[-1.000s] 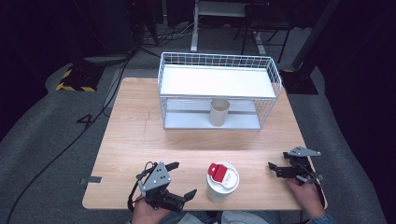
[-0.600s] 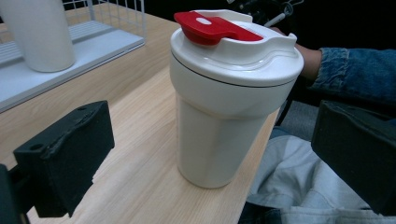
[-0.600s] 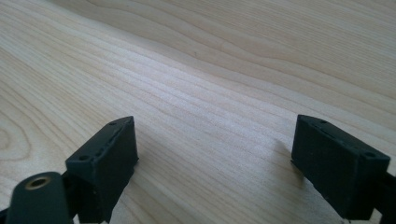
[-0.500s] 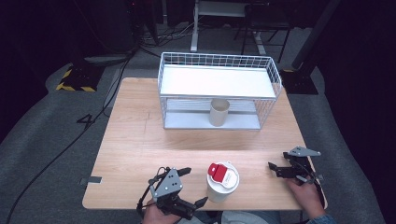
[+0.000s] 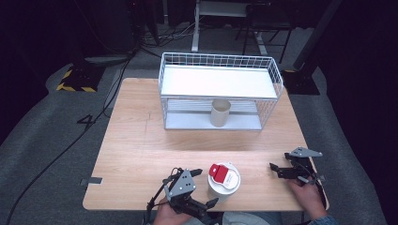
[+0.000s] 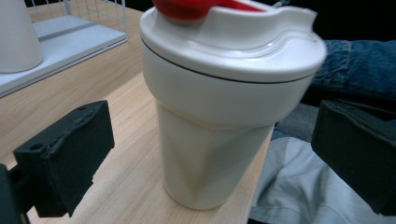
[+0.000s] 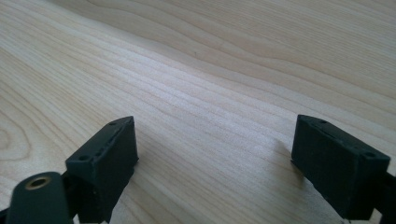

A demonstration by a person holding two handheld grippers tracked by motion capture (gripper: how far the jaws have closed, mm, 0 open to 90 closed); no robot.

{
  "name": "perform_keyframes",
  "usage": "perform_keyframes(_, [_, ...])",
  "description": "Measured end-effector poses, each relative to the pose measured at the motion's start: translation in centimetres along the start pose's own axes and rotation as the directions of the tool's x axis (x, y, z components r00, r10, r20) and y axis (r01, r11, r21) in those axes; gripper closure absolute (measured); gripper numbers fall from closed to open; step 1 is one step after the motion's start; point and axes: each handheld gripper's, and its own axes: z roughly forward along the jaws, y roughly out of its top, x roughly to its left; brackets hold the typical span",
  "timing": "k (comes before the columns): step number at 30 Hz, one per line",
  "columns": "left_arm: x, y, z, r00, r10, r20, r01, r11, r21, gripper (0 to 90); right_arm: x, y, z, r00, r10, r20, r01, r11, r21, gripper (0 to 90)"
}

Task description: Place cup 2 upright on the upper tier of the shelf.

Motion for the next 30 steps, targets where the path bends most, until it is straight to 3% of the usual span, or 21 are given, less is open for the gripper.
perform_keyframes(6, [0.0, -0.3, 1.6, 0.9993, -0.008, 0.037, 0.008, 0.9999, 0.013, 0.0, 0.0, 0.0, 0.0, 1.0000, 0.000, 0.000, 0.000, 1.0000, 0.000, 14.7])
perform_keyframes(11, [0.3, -0.7, 2.4, 0.9989, -0.013, 0.044, 0.013, 0.9997, 0.021, 0.0, 0.0, 0.0, 0.0, 1.0000, 0.000, 0.000, 0.000, 1.0000, 0.000, 14.7])
perform_keyframes(17, [0.4, -0.9, 3.6, 0.9970, -0.018, 0.076, 0.018, 0.9998, 0.000, 0.0, 0.0, 0.0, 0.0, 1.0000, 0.000, 0.000, 0.000, 1.0000, 0.000, 14.7])
perform_keyframes(23, [0.5, -1.1, 4.9, 0.9963, -0.003, 0.086, 0.000, 0.9996, 0.030, 0.0, 0.0, 0.0, 0.0, 1.0000, 0.000, 0.000, 0.000, 1.0000, 0.000, 14.7])
perform_keyframes(30, [0.6, -1.4, 5.8, 0.9949, -0.020, 0.099, 0.017, 0.9995, 0.024, 0.3, 0.0, 0.0, 0.0, 1.0000, 0.000, 0.000, 0.000, 1.0000, 0.000, 14.7])
